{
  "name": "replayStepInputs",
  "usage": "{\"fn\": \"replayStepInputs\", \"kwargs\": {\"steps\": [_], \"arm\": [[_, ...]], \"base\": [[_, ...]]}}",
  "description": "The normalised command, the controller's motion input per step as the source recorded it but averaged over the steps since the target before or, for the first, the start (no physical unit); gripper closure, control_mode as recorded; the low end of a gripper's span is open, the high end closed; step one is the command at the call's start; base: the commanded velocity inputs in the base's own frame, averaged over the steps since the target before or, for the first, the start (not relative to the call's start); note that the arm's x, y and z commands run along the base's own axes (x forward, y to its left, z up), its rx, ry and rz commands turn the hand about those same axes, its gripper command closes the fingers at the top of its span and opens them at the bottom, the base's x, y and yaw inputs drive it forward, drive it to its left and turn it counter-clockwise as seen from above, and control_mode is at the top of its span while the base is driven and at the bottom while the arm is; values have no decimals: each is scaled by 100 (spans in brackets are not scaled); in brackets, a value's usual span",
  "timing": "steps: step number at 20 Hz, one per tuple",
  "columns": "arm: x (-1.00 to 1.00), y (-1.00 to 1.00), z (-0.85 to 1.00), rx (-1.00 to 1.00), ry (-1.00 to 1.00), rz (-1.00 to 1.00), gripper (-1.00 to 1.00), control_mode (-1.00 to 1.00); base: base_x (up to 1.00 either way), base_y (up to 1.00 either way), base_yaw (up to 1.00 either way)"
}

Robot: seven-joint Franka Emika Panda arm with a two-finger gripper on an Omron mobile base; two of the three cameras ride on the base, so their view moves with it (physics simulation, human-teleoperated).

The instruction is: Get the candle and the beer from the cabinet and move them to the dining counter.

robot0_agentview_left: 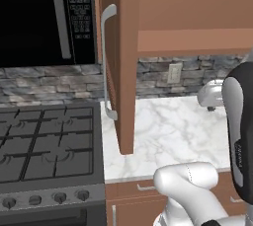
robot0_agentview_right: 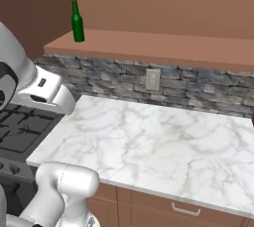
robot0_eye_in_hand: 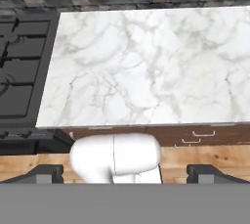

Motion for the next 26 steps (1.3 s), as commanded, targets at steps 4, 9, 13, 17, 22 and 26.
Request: {"fn": "replayStepInputs", "kwargs": {"steps": [4,9,13,17,22,26], "arm": [[-13,0,55,0,-3,20,-100,-100],[-12,9,71,0,-5,21,-100,-100],[-13,10,59,0,-13,16,-100,-100],[0,9,29,0,-19,18,-100,-100],[19,0,15,0,-19,15,-100,-100],[49,1,1,0,-13,15,-100,-100]], "base": [[0,0,0],[0,0,0],[0,0,0],[0,0,0],[0,0,0],[0,0,0]]}}
